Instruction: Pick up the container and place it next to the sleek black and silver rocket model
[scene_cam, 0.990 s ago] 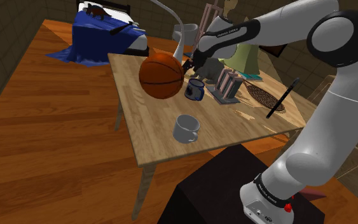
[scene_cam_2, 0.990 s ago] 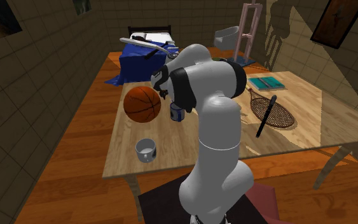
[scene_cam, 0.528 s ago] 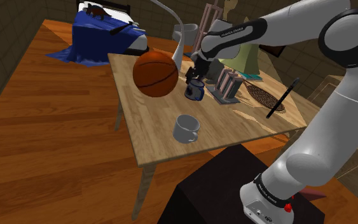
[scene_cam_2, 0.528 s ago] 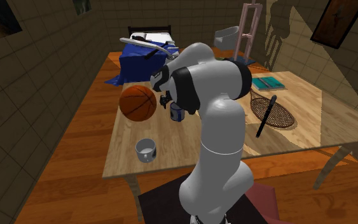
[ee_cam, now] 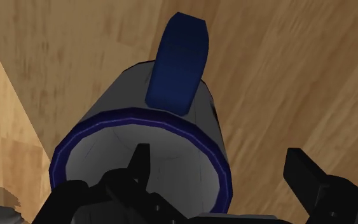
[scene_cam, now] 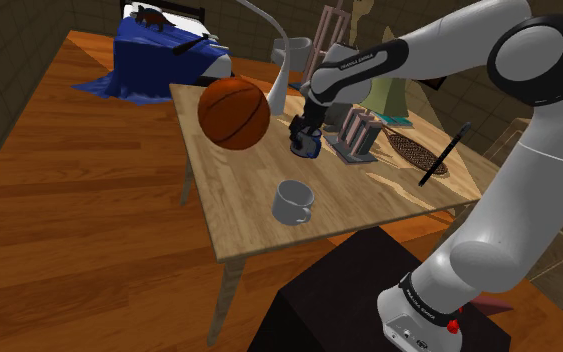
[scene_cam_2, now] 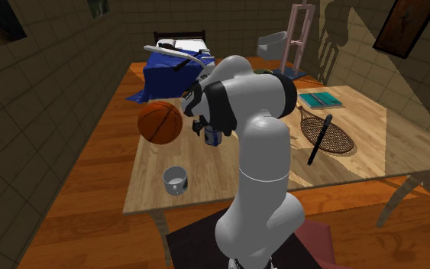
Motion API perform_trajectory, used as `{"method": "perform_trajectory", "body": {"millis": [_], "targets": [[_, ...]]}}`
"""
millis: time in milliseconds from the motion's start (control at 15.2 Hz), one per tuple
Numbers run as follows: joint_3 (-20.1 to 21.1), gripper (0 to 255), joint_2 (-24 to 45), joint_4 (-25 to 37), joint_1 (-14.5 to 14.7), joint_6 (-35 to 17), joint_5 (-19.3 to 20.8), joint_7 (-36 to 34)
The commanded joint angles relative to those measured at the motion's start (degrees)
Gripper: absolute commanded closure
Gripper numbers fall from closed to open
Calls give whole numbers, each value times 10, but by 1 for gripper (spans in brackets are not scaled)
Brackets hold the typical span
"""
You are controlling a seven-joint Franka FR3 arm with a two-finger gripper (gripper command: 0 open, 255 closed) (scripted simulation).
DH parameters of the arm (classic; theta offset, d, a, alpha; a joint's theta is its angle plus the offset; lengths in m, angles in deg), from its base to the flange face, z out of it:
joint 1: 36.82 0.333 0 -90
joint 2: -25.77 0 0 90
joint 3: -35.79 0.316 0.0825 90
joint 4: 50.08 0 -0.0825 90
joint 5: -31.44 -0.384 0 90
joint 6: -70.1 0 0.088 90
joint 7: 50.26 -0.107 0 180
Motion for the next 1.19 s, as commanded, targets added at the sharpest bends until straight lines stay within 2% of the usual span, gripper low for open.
{"method": "perform_trajectory", "body": {"millis": [0, 330, 396, 990, 1122], "targets": [[0, 0, 3, 1, 0, -2, -1, 0], [0, 0, 3, 1, 0, -2, -1, 0], [0, 255, 3, 1, 0, -2, -1, 0], [0, 255, 3, 1, 0, -2, -1, 0], [0, 255, -6, 6, 1, 12, 2, -2]]}}
